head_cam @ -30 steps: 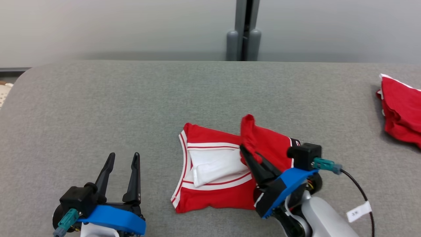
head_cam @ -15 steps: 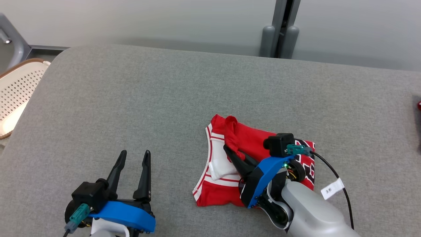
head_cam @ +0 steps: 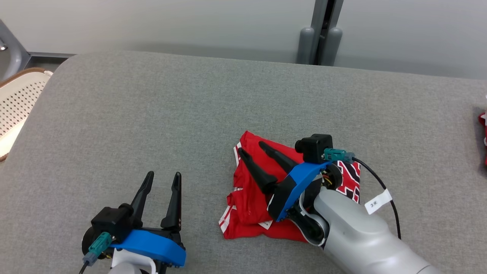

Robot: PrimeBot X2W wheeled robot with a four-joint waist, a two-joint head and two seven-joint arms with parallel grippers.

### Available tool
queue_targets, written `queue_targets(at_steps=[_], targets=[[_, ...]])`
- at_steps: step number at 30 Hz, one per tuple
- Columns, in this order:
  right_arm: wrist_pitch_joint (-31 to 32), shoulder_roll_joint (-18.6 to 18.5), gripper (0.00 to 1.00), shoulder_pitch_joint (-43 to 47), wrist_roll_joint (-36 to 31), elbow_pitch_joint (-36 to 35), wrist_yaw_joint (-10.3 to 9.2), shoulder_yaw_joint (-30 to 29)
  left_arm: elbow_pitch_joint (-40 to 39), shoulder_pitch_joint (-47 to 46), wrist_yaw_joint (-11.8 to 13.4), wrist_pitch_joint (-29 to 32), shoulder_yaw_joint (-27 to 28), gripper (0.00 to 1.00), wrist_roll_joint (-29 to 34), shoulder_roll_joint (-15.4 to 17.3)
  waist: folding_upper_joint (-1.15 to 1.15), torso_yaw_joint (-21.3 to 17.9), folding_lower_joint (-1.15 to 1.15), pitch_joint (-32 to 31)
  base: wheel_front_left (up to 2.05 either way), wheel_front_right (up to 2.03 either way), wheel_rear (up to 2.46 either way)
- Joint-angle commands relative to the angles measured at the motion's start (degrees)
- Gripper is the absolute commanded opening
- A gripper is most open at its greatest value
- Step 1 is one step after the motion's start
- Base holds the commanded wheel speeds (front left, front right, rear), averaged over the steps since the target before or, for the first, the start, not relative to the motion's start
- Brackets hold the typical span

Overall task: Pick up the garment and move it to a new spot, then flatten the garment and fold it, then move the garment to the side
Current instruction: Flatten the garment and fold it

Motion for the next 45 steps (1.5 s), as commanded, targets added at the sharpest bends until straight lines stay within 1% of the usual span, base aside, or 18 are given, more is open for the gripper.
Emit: queue_targets(at_steps=[1, 4, 6, 7, 11, 14, 18, 22, 24, 29, 34, 39, 45], targets=[[-0.91, -0.12, 1.0, -1.62, -1.29, 0.81, 0.01, -0.44, -0.17, -0.92, -0.21, -0.23, -0.21, 1.0, 0.65, -0.06, 0.0, -0.62, 0.0, -0.2, 0.0, 0.0, 0.0], [-1.73, -0.13, 1.0, -3.31, -4.73, 2.61, 0.01, -2.82, -0.42, -1.17, -0.38, -0.24, -0.2, 1.0, 1.13, -0.13, 0.0, -1.7, 0.0, -0.41, 0.0, 0.0, 0.0], [-1.87, -0.15, 1.0, -4.55, -8.63, 3.01, 0.01, -6.85, -0.65, -1.37, -0.3, -0.25, -0.04, 1.0, 1.33, -0.19, 0.0, -2.57, 0.0, -0.47, 0.0, 0.0, 0.0], [-1.87, -0.15, 1.0, -4.55, -8.63, 3.01, 0.01, -6.85, -0.65, -1.37, -0.3, -0.25, -0.04, 1.0, 1.33, -0.19, 0.0, -2.57, 0.0, -0.47, 0.0, 0.0, 0.0], [-1.88, -0.09, 1.0, -2.02, -19.83, 1.35, 0.01, -17.99, -0.74, -1.84, -0.52, -0.26, -0.16, 1.0, 2.16, -0.38, 0.0, -4.02, 0.0, -0.72, 0.0, 0.0, 0.0], [-1.88, -0.1, 1.0, 1.91, -28.14, -1.91, 0.01, -26.27, -0.29, -2.57, -0.58, -0.26, -0.1, 1.0, 2.68, -0.87, 0.0, -4.9, 0.0, -0.96, 0.0, 0.0, 0.0], [-1.9, -0.09, 1.0, 8.57, -36.55, -7.91, 0.01, -35.37, 0.44, -2.79, -1.02, -0.27, 0.37, 1.0, 3.22, -1.94, 0.0, -5.84, 0.0, -1.44, 0.0, 0.0, 0.0], [-1.9, -0.09, 1.0, 15.96, -42.31, -13.94, 0.01, -41.87, 1.05, -2.14, -1.52, -0.27, 1.87, 1.0, 4.21, -3.11, 0.0, -6.47, 0.0, -2.15, 0.0, 0.0, 0.0], [-1.9, -0.08, 1.0, 19.53, -44.13, -16.42, 0.01, -44.12, 1.21, -1.03, -1.45, -0.27, 2.97, 1.0, 4.88, -3.72, 0.0, -6.8, 0.0, -2.63, 0.0, 0.0, 0.0], [-1.9, -0.09, 1.0, 27.11, -45.26, -20.89, 0.01, -47.53, 2.17, 2.05, -2.22, -0.27, 5.96, 1.0, 6.25, -5.09, 0.0, -7.42, 0.0, -3.84, 0.0, 0.0, 0.0], [-1.9, -0.09, 1.0, 32.13, -45.12, -23.47, 0.01, -49.68, 2.82, 4.89, -3.08, -0.27, 9.02, 1.0, 7.68, -6.09, 0.0, -7.68, 0.0, -4.59, 0.0, 0.0, 0.0], [-1.9, -0.09, 1.0, 34.26, -44.8, -24.63, 0.01, -49.48, 3.11, 6.24, -4.2, -0.28, 11.06, 1.0, 9.05, -7.11, 0.0, -7.77, 0.0, -4.85, 0.0, 0.0, 0.0], [-1.91, -0.1, 1.0, 34.84, -45.6, -24.84, 0.01, -49.28, 3.56, 6.56, -5.23, -0.28, 12.19, 1.0, 10.75, -8.4, 0.0, -7.77, 0.0, -5.25, 0.0, 0.0, 0.0]])
